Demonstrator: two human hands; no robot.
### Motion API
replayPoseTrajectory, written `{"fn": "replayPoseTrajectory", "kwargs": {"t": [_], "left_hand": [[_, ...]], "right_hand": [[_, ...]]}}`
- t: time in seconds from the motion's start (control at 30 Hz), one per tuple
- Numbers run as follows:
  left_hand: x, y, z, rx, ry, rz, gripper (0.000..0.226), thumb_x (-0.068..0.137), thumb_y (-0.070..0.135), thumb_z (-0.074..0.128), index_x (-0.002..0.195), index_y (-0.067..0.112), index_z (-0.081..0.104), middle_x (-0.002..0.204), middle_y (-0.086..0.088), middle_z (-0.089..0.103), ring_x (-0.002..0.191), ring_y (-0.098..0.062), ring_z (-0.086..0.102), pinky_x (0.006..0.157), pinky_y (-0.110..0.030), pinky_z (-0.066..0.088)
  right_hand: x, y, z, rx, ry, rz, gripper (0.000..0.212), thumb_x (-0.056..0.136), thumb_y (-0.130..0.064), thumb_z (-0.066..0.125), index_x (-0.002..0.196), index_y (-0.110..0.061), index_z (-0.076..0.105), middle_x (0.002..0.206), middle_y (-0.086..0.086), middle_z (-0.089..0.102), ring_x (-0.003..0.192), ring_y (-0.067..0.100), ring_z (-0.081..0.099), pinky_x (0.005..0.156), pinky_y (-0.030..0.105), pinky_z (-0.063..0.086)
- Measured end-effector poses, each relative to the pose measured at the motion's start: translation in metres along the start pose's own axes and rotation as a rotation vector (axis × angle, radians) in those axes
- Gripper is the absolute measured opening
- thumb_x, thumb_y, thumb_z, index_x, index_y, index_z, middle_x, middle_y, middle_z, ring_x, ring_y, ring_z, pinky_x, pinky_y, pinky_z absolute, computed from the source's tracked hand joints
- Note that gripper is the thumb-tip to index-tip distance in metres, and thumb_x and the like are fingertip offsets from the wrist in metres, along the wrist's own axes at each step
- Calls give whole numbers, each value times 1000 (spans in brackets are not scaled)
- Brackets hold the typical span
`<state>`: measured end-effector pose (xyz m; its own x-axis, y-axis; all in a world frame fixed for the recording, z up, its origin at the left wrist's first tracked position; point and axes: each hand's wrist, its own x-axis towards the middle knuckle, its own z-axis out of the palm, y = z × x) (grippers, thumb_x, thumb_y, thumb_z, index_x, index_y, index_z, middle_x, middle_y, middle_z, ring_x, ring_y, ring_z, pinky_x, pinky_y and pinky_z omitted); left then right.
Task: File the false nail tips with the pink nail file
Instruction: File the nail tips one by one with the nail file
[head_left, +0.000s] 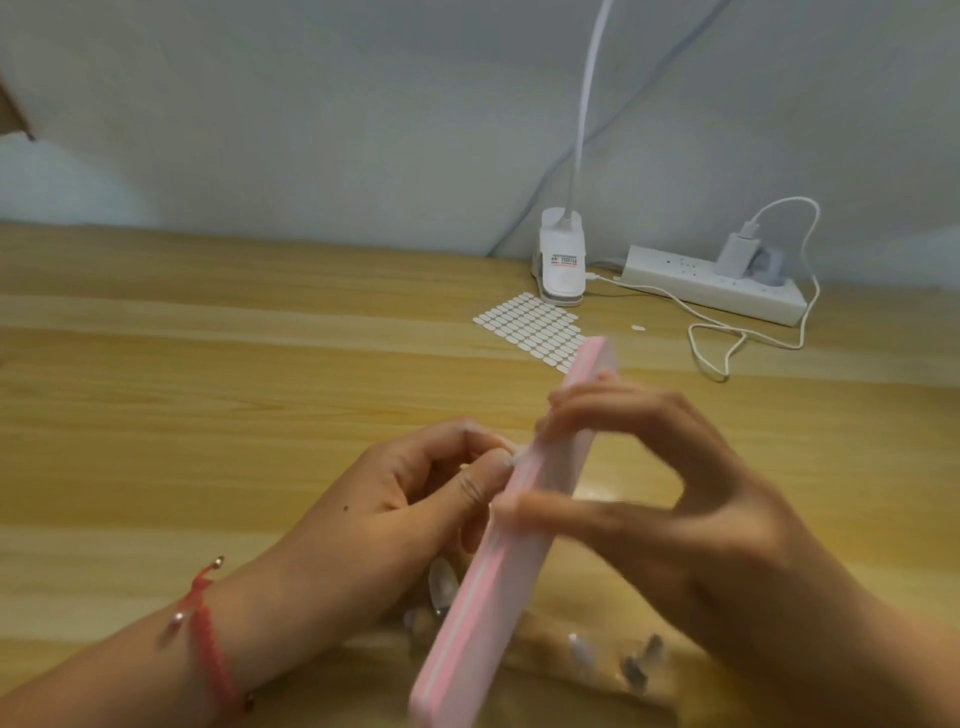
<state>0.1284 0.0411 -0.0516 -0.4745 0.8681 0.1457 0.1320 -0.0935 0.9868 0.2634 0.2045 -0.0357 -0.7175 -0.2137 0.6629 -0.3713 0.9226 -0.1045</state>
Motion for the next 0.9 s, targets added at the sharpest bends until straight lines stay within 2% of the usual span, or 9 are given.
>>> {"fn": "replayPoseTrajectory", "kwargs": {"t": [0.13, 0.2, 0.27, 0.37, 0.43, 0.57, 0.7, 0.83, 0.9], "left_hand": [[-2, 3, 1, 8, -23, -35, 31, 72, 54, 60, 87, 29, 69, 69, -9, 62, 52, -24, 53, 51, -42, 44], [-1, 4, 2, 50, -3, -1, 25, 76, 46, 63, 88, 26, 69, 73, -15, 63, 58, -20, 55, 51, -34, 44], [1, 4, 2, 30, 15, 6, 20, 78, 37, 60, 87, 21, 69, 70, -13, 63, 59, -13, 55, 51, -22, 44], [1, 4, 3, -16, 37, -6, 21, 78, 33, 58, 86, 16, 68, 66, -4, 60, 54, -6, 52, 49, -15, 42], [0, 6, 3, 5, 34, 2, 22, 78, 35, 61, 86, 16, 68, 67, -6, 60, 57, -7, 52, 49, -15, 40], [0, 6, 4, 43, 36, 23, 26, 75, 44, 64, 88, 21, 69, 72, -16, 61, 61, -10, 53, 53, -20, 41], [-1, 8, 4, -13, 63, -5, 20, 77, 35, 60, 84, 20, 71, 66, -1, 61, 57, -5, 52, 50, -15, 39], [2, 7, 3, -24, 76, -54, 34, 69, 51, 67, 84, 20, 71, 70, -22, 57, 63, -18, 49, 58, -32, 36], [3, 9, 5, -34, 89, -47, 25, 73, 42, 68, 82, 18, 71, 65, -12, 59, 59, -13, 50, 54, -21, 38]], "right_hand": [[3, 12, -9, 29, 64, 144, 30, 93, -18, 59, 120, -29, 63, 119, 9, 55, 116, 29, 56, 94, 42, 48], [3, 4, -3, 68, 43, 94, 30, 93, -16, 61, 119, -30, 66, 118, 10, 55, 115, 29, 56, 94, 40, 47], [3, 0, 0, 78, 9, 34, 31, 93, -14, 62, 119, -30, 67, 119, 10, 56, 116, 29, 55, 95, 39, 46], [3, 12, -8, 53, 37, 148, 30, 93, -18, 58, 120, -29, 64, 118, 10, 55, 117, 27, 56, 95, 40, 48], [3, 10, -7, 71, 47, 172, 29, 92, -19, 59, 119, -28, 65, 117, 10, 56, 116, 26, 56, 98, 40, 48], [3, 0, 4, 90, 26, 26, 28, 93, -15, 63, 117, -27, 70, 117, 11, 56, 114, 25, 56, 99, 34, 45], [3, 12, -3, 83, 82, 205, 30, 91, -22, 60, 119, -31, 66, 117, 6, 56, 114, 24, 57, 93, 39, 49], [1, 3, 4, 125, 31, 77, 30, 95, -16, 62, 120, -30, 70, 116, 8, 55, 110, 24, 58, 85, 33, 50], [2, 12, -2, 63, 63, 157, 29, 93, -19, 61, 118, -30, 70, 115, 7, 56, 110, 21, 58, 88, 33, 49]]}}
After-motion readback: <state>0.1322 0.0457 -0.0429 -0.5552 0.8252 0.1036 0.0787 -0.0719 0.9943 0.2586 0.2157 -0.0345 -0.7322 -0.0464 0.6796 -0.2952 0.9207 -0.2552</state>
